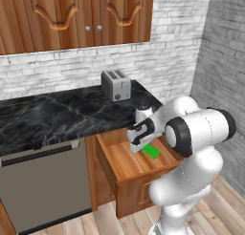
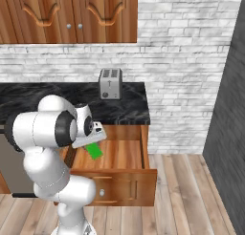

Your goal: Restock the sink supplies by placing the sponge and soap dispenser on the counter and next to the sink. Make sure the soap dispenser is upright.

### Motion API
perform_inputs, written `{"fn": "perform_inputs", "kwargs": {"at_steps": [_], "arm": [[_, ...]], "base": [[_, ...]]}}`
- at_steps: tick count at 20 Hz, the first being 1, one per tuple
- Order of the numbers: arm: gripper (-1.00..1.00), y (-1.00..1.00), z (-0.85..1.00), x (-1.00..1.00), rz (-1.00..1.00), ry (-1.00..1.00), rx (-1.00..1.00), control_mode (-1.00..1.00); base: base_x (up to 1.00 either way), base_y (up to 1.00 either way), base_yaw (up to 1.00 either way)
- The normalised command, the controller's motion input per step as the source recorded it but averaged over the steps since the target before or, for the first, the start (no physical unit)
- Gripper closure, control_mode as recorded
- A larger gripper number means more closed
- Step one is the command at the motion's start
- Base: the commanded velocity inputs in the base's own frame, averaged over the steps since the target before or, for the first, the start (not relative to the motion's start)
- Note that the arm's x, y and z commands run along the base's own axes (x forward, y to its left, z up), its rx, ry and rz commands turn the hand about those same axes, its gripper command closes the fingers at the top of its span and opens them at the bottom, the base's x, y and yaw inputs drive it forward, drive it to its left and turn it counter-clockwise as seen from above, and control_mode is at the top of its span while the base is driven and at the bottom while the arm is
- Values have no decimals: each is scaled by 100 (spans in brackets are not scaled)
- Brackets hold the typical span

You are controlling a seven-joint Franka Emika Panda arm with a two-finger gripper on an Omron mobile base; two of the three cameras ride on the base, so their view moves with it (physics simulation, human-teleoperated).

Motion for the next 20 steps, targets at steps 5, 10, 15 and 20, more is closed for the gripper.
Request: {"fn": "perform_inputs", "kwargs": {"at_steps": [5,10,15,20], "arm": [[100,0,100,-24,0,-12,2,-100],[100,17,72,0,0,-1,0,-100],[100,62,24,0,0,1,0,-100],[100,19,3,-1,0,1,0,100]], "base": [[0,0,0],[0,0,0],[0,0,0],[-1,80,0]]}}
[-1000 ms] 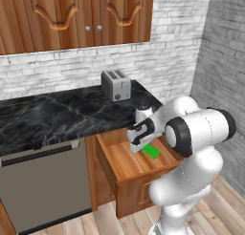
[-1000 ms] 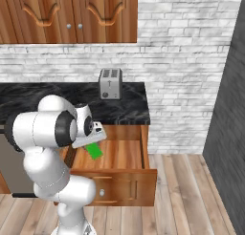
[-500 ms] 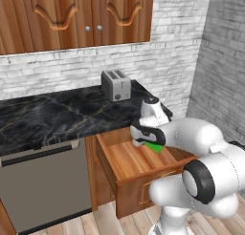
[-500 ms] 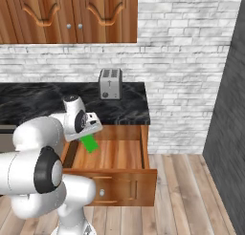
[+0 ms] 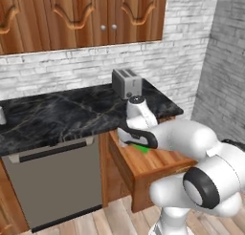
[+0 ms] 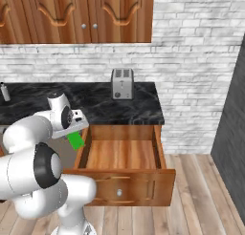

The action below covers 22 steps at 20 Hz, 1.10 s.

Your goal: Restock the sink supplies by placing the sponge and soap dispenser on the counter and next to the sink. Make sure the soap dispenser is upright.

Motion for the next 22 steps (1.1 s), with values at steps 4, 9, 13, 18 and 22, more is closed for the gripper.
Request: {"fn": "perform_inputs", "kwargs": {"at_steps": [4,9,13,18,22], "arm": [[100,0,0,0,0,0,0,100],[100,0,0,0,0,0,0,100],[100,0,0,0,0,0,0,100],[100,0,0,0,0,0,0,100],[100,9,0,19,2,3,0,-100]], "base": [[0,100,0],[14,100,0],[68,100,0],[49,94,2],[30,56,5]]}}
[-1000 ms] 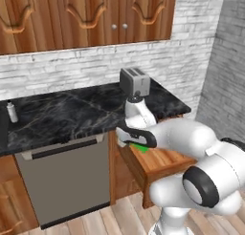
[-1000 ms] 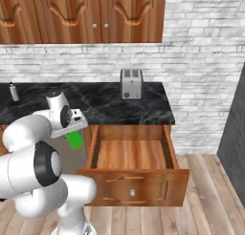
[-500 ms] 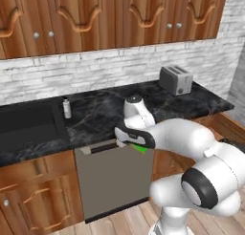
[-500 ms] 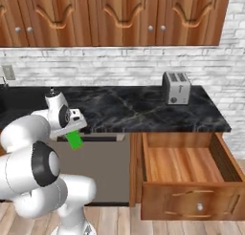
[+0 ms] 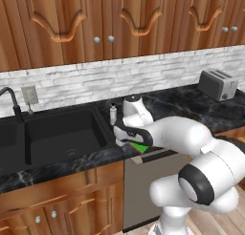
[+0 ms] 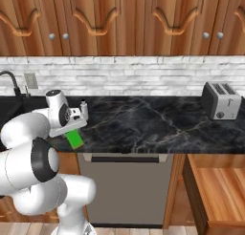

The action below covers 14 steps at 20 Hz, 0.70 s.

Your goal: Restock the sink supplies by placing the sponge and soap dispenser on the counter and next to the sink. Make sure the soap dispenser is upright.

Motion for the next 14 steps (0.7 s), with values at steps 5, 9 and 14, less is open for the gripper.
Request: {"fn": "perform_inputs", "kwargs": {"at_steps": [5,9,14], "arm": [[100,3,-13,82,14,12,0,-100],[100,7,-29,38,18,7,0,-100],[100,4,-19,24,15,1,0,-100]], "base": [[0,0,0],[0,0,0],[0,0,0]]}}
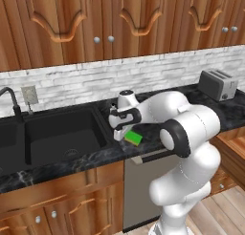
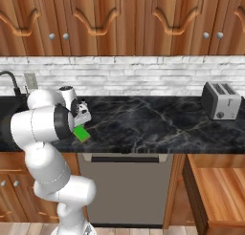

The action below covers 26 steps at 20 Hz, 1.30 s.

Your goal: Restock the sink supplies by placing the sponge and soap dispenser on the counter and next to the sink. Make sure the soap dispenser is upright.

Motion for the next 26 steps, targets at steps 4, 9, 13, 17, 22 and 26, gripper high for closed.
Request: {"fn": "perform_inputs", "kwargs": {"at_steps": [4,9,13,17,22,26], "arm": [[100,0,-21,23,11,0,0,-100],[100,0,-19,5,7,0,0,-100],[-100,8,-16,0,3,0,0,-100],[-100,6,-7,3,0,0,0,-100],[-100,0,2,2,0,-1,0,-100],[-100,0,34,-4,0,-5,1,-100]], "base": [[0,0,0],[0,0,0],[0,0,0],[0,0,0],[0,0,0],[0,0,0]]}}
